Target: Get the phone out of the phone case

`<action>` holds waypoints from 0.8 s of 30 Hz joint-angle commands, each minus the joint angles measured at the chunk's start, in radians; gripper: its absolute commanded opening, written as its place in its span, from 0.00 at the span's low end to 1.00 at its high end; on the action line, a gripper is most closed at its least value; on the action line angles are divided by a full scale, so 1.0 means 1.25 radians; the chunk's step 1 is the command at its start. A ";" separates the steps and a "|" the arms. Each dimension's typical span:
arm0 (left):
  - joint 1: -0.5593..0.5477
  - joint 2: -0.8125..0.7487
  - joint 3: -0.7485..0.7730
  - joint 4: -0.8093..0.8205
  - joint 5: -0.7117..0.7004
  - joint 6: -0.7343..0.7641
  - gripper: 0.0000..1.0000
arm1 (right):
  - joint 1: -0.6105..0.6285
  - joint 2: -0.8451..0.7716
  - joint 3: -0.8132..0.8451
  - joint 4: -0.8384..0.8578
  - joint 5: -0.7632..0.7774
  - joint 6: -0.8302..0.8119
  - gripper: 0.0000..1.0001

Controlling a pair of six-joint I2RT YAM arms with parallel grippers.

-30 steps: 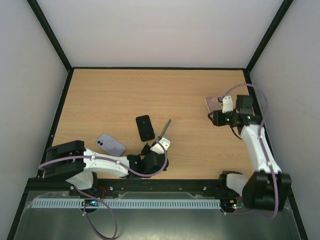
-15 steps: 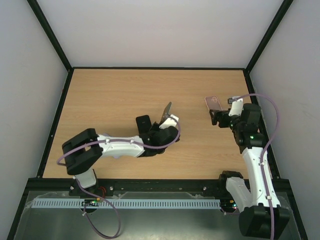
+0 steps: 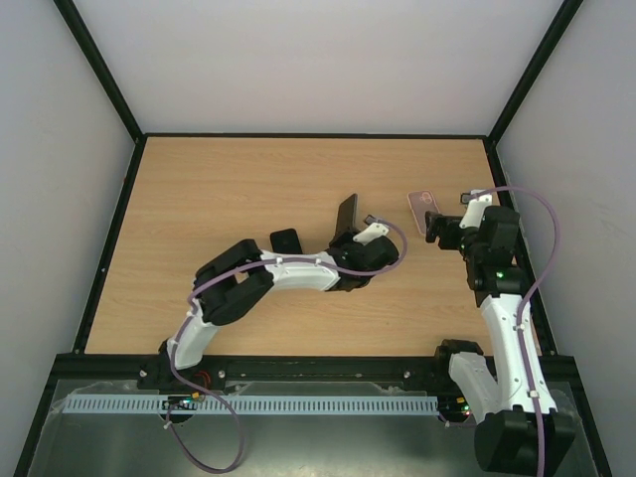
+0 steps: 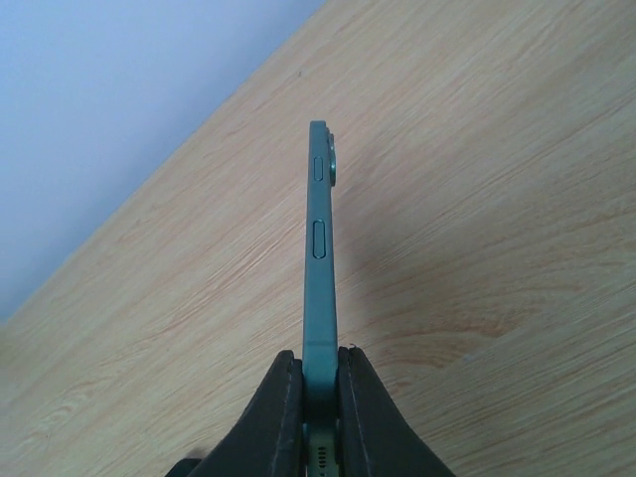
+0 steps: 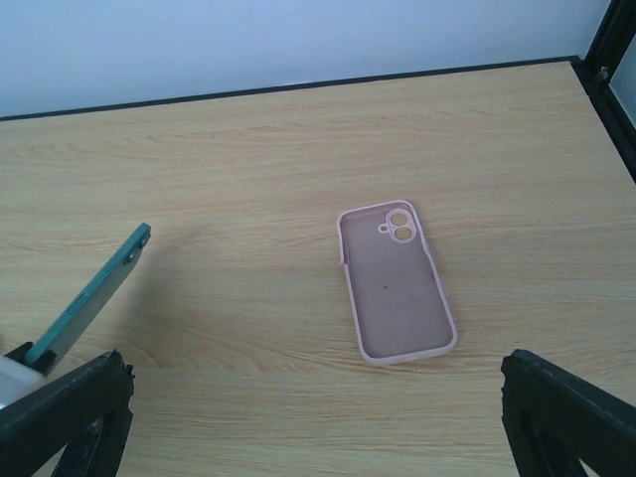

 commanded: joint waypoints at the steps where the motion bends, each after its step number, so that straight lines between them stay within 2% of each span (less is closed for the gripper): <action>1: 0.016 0.067 0.098 -0.080 -0.083 0.021 0.03 | 0.001 0.006 -0.004 0.029 0.030 0.009 0.98; 10: 0.014 0.199 0.229 -0.142 -0.085 0.020 0.03 | 0.001 0.001 -0.007 0.031 0.033 0.010 0.98; 14: 0.011 0.233 0.267 -0.175 -0.106 0.000 0.09 | 0.001 0.003 -0.008 0.032 0.033 0.010 0.98; 22: 0.011 0.238 0.276 -0.177 -0.049 -0.023 0.11 | 0.001 0.013 -0.007 0.031 0.032 0.009 0.98; 24: 0.012 0.232 0.276 -0.186 -0.019 -0.036 0.17 | 0.001 0.013 -0.006 0.031 0.032 0.008 0.98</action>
